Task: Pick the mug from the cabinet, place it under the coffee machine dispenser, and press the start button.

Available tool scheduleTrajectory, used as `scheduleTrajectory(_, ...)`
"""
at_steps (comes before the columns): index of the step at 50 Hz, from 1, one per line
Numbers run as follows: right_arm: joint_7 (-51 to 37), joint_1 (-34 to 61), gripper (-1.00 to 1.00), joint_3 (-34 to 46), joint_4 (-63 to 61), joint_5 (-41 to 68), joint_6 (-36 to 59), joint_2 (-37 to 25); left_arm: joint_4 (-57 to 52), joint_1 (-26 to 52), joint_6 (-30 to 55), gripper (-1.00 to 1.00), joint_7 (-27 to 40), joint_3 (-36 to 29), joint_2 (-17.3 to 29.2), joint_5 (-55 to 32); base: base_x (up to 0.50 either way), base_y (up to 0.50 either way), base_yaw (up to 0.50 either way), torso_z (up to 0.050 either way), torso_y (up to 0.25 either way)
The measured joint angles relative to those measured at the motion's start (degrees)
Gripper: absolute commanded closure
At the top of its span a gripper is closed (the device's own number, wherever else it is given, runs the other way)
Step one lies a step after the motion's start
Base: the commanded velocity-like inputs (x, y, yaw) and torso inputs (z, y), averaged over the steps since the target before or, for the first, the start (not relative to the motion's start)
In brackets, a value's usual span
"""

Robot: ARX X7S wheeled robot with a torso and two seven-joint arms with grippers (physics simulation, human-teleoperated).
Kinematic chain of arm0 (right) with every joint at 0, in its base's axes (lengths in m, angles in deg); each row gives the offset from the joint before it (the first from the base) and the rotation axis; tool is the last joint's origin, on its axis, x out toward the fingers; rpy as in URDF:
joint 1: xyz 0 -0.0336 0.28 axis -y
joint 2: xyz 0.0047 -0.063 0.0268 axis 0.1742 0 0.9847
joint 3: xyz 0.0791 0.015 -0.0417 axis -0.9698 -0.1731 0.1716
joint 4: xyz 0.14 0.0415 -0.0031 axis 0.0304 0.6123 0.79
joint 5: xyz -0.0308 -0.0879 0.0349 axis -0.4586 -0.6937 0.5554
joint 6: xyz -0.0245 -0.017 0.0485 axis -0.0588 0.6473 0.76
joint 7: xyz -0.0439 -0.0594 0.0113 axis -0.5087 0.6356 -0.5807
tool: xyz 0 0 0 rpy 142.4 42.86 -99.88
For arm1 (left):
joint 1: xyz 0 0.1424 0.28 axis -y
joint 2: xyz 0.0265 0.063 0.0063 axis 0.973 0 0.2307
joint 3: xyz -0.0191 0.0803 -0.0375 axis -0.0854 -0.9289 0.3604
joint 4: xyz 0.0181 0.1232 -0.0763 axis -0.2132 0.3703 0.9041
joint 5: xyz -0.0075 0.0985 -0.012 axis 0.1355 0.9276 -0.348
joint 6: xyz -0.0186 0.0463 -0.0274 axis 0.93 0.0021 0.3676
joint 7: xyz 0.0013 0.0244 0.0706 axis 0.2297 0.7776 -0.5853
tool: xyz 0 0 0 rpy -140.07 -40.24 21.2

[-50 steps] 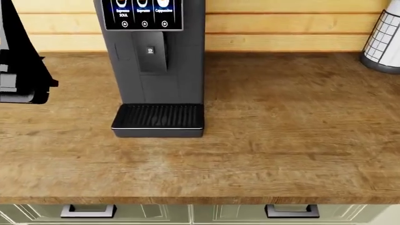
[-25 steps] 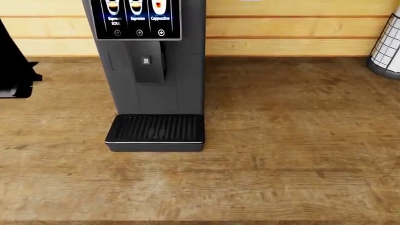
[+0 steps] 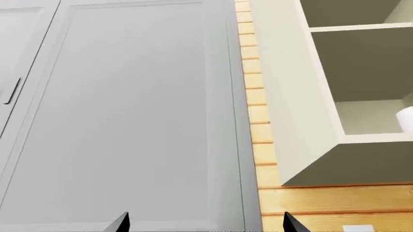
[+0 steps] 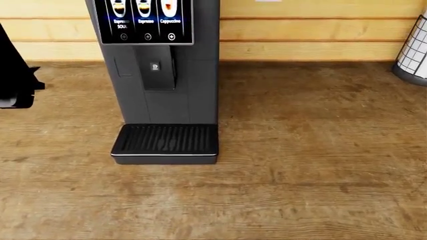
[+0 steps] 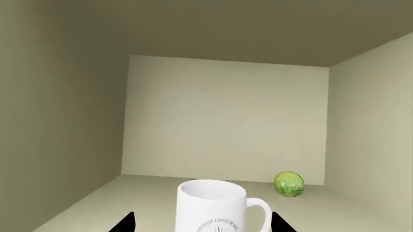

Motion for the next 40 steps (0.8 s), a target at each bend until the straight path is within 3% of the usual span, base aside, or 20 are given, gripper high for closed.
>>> scheduleTrajectory(40,0.27,-2.43,-1.00,0.89,0.00,-0.01,-1.83,-0.02,0.32,-0.37,-0.87,-1.00,0.43,-1.58,1.12,-0.11,0.10,0.00,0.00,0.000,0.000)
